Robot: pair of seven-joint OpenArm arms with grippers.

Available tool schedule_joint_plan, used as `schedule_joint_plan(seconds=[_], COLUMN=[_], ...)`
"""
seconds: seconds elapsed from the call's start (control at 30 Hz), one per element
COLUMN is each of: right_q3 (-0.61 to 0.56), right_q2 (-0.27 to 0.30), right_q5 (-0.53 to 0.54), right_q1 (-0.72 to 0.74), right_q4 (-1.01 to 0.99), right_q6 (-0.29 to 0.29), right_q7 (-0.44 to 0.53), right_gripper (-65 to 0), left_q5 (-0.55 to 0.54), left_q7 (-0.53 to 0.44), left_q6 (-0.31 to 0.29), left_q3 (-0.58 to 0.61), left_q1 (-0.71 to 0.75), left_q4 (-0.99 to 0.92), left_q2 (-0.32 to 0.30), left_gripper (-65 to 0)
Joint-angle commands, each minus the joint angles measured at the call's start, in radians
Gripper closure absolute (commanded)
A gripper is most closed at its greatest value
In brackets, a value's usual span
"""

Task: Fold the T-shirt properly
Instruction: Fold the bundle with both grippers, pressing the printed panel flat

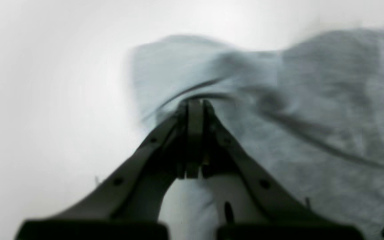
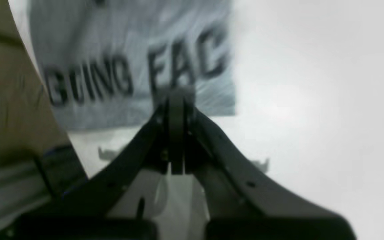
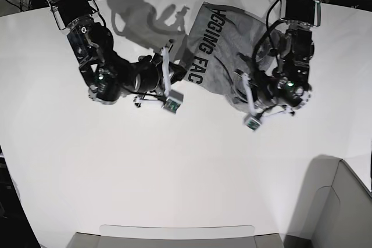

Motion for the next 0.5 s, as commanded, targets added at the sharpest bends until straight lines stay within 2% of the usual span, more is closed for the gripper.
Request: schedule_joint_plan(seconds=[0.0,0.1,0.17,0.27,0.4,0.47], right_q3=[0.043,0.120,0.137,0.135,0.134,0.132], right_q2=[0.000,-0.002,-0.002,-0.005,-0.032,-0.043], right_q5=[0.005,0.002,0.002,0.002,0.002,0.002], right_q1=[0.010,0.012,0.027,0.061,0.099,0.113], right_q4=[0.012,-0.004,-0.041,-0.118,-0.219,-0.251], right_q6=[0.005,0.005,0.005,0.005,0.005,0.005], right_q7=[0.010,0.013,0.013,0.013,0.013,0.013], right_gripper=[0.0,0.0,0.0,0.0,0.0,0.0], left_q5=[0.002,-0.003,-0.005,-0.005,-0.005,-0.005], left_q7=[0.007,0.038,0.038,0.038,0.038,0.038], left_q6=[0.002,-0.006,-0.006,-0.007,-0.007,-0.004], left_q3=[-0.030,-0.059,-0.022,0.082,0.258,0.280], left_q1=[-0.022,-0.016,0.013,0.134,0.223,0.271], left_q4=[0.055,0.165,0.256,0.337,0.351,0.363], left_q2=[-0.007,-0.005,-0.010,-0.048,-0.097,-0.099], left_gripper=[0.0,0.0,0.0,0.0,0.0,0.0])
